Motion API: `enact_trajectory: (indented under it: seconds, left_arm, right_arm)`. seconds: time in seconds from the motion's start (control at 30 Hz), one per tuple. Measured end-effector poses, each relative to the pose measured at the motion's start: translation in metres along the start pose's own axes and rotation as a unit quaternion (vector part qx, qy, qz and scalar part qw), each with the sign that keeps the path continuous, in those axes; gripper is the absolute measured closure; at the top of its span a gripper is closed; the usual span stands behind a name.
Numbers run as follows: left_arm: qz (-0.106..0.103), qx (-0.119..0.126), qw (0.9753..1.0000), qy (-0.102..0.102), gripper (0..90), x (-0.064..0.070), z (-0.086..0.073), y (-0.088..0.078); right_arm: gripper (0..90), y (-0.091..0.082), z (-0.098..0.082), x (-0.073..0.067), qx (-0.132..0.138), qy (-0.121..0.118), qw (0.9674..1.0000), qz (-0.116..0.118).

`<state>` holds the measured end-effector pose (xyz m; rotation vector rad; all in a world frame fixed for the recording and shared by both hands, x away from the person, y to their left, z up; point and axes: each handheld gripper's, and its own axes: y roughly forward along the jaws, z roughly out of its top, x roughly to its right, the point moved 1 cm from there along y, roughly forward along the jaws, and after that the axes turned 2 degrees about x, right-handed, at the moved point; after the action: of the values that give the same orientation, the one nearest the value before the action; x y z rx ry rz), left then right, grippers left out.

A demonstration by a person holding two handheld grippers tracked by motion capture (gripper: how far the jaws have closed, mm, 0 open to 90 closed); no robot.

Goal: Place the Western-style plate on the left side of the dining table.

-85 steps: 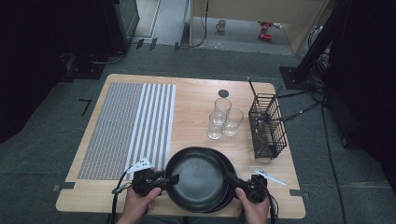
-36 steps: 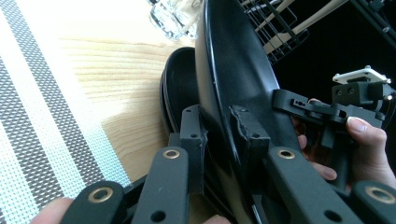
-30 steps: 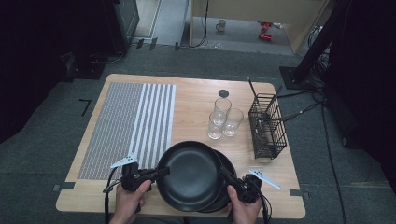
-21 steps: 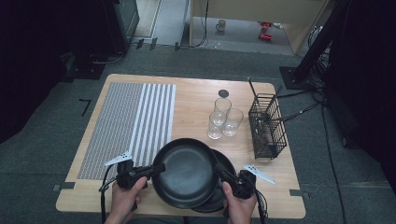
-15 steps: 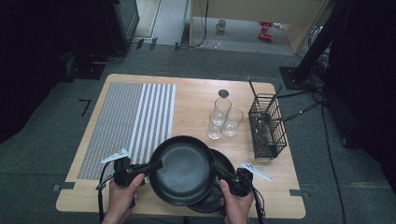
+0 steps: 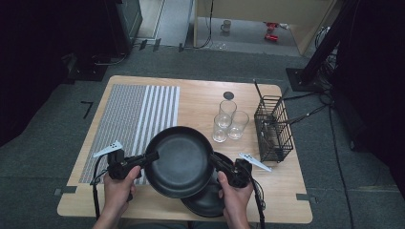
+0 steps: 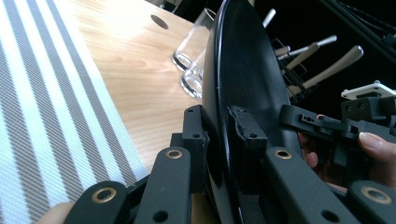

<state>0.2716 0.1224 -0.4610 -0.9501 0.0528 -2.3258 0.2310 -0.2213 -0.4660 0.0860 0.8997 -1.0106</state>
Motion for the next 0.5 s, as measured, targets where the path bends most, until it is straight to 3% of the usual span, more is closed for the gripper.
enact_trajectory:
  seconds: [0.23,0.5]
  left_arm:
    - [0.007,0.014,0.9998,-0.009,78.8,-0.01,0.017,-0.01]
    - [0.022,0.031,0.9993,-0.004,78.1,-0.019,0.04,-0.016]
  right_arm:
    - [84.2,0.019,0.012,-0.015,-0.009,-0.005,0.9999,0.012]
    - [84.4,0.04,0.023,-0.03,-0.013,-0.013,0.9996,0.02]
